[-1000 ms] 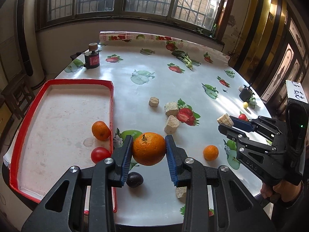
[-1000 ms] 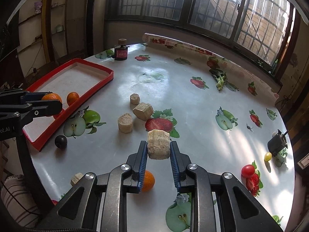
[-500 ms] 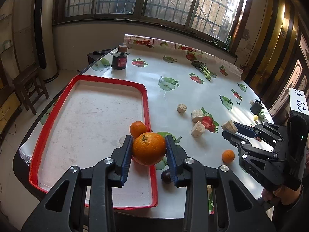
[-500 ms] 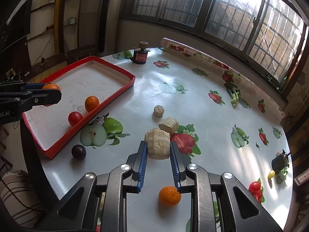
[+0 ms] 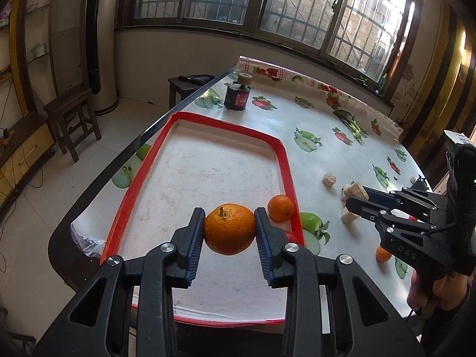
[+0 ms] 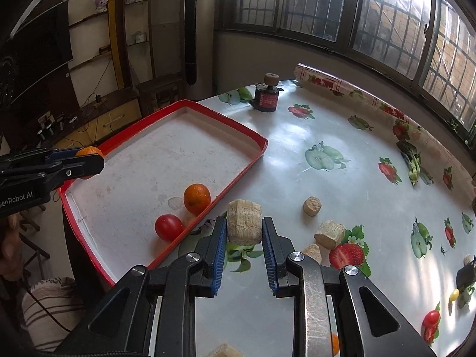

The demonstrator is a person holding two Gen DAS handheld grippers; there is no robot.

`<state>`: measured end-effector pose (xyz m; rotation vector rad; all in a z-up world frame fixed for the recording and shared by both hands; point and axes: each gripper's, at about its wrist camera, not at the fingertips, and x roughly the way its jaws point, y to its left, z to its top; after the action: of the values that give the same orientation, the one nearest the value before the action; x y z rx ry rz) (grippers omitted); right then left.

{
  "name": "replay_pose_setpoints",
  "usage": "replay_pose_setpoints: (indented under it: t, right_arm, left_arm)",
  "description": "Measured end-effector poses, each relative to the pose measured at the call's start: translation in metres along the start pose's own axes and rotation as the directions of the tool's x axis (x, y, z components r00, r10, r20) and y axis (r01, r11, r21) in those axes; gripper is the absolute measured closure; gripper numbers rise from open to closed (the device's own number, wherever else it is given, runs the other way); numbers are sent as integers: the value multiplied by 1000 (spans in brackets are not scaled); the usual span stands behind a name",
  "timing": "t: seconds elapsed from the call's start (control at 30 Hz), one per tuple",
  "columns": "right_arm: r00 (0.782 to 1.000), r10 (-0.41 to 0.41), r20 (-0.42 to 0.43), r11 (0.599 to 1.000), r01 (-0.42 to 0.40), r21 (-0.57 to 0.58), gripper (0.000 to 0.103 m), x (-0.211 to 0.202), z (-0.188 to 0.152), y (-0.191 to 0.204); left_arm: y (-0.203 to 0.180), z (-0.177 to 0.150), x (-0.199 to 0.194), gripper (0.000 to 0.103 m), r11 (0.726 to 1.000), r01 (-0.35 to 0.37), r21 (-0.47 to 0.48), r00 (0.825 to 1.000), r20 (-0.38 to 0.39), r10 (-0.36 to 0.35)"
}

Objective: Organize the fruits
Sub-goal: 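Carry the orange and cork block into the red tray and release both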

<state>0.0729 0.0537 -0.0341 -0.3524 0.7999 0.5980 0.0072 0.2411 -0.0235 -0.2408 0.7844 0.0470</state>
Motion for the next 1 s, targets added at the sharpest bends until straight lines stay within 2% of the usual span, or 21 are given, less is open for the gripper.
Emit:
replay_pose_setpoints:
  t: [0.17,0.43,0.6,1.0]
  right_arm:
    - [993,115,2,993,-115,39,79,21,24,6]
    - [976,215,-19,974,-213,82,79,59,50,13]
    - [965,257,-54,961,-250,114,79,87,58,13]
    - [951,282,-124,953,-263,152,79,137,58,11]
  left_arm:
    - [11,1,12,72,1000,-24,-14,999,-22,24]
    - [15,5,33,72,999,-39,-20,997,-63,38]
    - [11,7,47,72,998,-61,-6,995,-85,60]
    - [12,2,75,72,995,-97,-1,984,-153,96]
